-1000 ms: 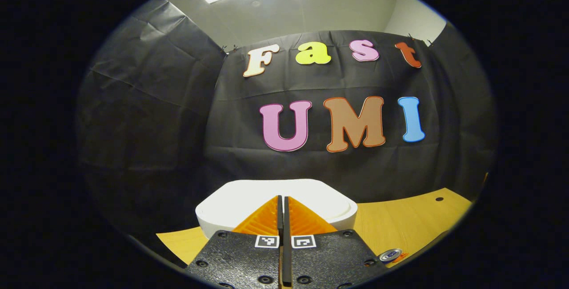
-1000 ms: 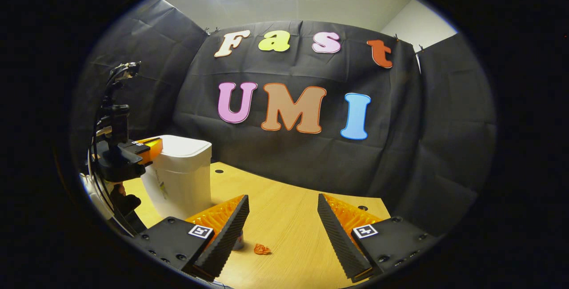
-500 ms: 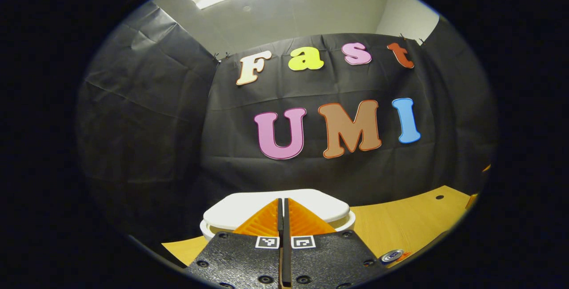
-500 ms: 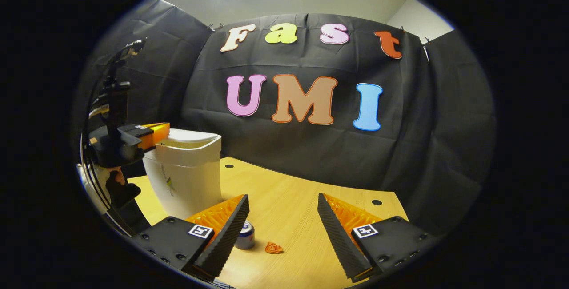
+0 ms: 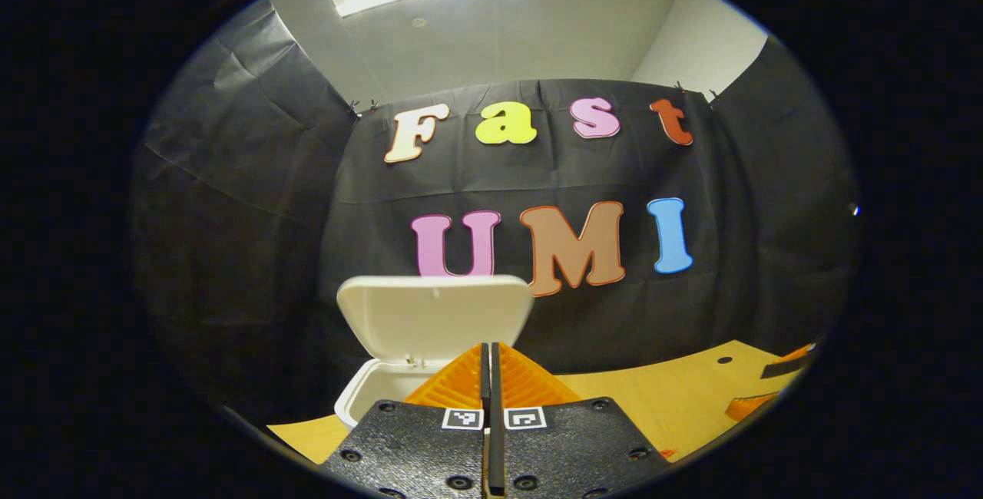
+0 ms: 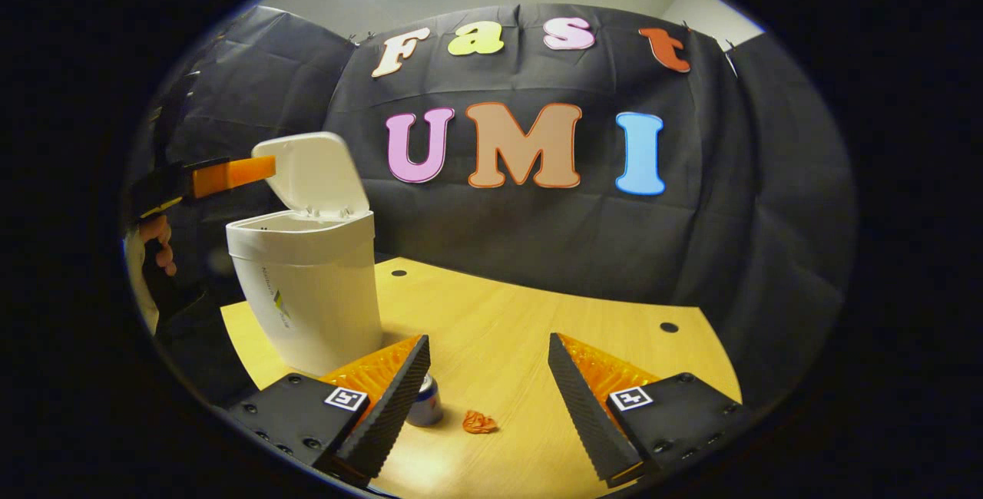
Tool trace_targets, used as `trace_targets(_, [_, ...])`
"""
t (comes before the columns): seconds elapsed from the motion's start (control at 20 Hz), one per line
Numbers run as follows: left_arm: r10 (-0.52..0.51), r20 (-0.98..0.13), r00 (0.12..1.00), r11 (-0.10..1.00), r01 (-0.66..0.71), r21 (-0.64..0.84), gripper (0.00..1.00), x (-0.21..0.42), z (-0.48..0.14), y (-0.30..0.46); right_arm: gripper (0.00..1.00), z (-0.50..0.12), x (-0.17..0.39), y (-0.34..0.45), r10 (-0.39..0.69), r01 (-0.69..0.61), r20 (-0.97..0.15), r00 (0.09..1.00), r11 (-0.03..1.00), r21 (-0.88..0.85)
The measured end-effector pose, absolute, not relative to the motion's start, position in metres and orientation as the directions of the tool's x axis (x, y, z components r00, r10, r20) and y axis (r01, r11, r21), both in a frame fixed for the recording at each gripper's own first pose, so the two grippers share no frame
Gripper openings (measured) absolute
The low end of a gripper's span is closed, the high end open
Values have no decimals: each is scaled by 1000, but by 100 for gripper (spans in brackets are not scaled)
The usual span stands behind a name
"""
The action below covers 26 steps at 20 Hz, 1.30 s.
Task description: Press the lid of the desktop garbage bin to open it, pick up the crumpled paper on the desktop and throw it into the bin, then pick up the pop can on the desktop and drop it into the bin, and finally close the garbage bin lid.
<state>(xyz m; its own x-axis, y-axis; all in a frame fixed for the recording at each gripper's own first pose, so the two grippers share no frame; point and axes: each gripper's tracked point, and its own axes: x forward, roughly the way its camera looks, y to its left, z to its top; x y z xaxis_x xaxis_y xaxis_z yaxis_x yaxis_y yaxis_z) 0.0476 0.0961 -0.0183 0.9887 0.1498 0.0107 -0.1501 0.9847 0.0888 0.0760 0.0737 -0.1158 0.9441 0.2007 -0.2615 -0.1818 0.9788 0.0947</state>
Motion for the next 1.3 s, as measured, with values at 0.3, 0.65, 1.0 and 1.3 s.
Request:
trace_targets(0.3, [45, -2, 999, 991, -45, 129, 16, 38, -24, 61, 99, -152, 101, 73, 214, -193, -314, 925, 977, 94])
trace_targets(0.65, [54, -9, 998, 986, -52, 156, 93, 29, -29, 61, 99, -209, 108, 77, 254, -218, -431, 866, 967, 133])
trace_targets(1.0, [75, -11, 997, 980, -71, 185, 93, 21, -25, 63, 95, -256, 118, 94, 321, -275, -533, 783, 947, 166])
trace_targets(1.3, [111, -6, 994, 972, -107, 210, 93, 14, -20, 69, 75, -297, 129, 105, 342, -314, -614, 711, 936, 157])
